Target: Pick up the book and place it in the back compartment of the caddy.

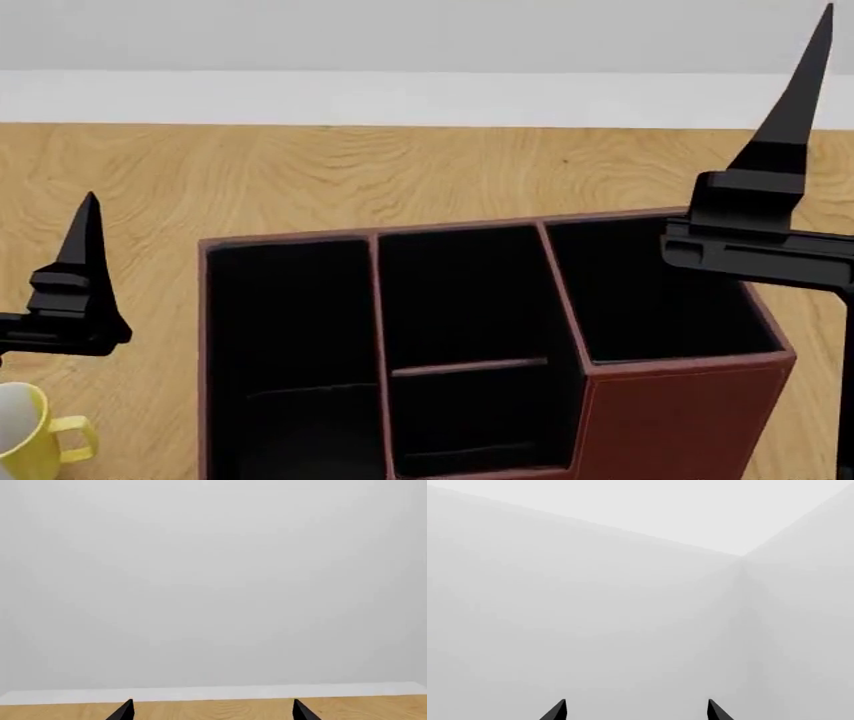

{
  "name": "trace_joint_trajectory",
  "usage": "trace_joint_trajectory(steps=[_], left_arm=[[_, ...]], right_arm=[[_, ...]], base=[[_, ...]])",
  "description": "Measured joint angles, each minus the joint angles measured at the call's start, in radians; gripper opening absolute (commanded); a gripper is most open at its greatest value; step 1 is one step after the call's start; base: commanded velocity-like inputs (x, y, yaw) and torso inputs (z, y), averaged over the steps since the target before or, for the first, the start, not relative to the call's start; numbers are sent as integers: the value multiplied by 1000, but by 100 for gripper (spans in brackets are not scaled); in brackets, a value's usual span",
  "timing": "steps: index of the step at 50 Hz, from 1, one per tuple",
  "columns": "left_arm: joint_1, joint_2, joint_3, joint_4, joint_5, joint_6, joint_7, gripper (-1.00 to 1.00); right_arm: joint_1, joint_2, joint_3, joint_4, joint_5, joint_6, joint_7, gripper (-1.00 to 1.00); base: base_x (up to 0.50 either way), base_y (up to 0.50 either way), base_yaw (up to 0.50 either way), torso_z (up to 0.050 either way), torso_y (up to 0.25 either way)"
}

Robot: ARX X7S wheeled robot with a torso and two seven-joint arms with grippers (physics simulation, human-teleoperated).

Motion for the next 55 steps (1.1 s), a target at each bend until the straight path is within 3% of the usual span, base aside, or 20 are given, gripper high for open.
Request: trace_joint_trajectory(steps=[18,55], left_arm=[[2,2,-16,0,-21,6,-7,100],[-4,-7,-15,6,-45,-6,-24,100]], right_arm=[[-5,6,1,2,12,-14,10,100],[-8,26,-5,-4,43,-25,39,100]], base=[[0,0,0,0,-12],[-1,0,0,0,-189]])
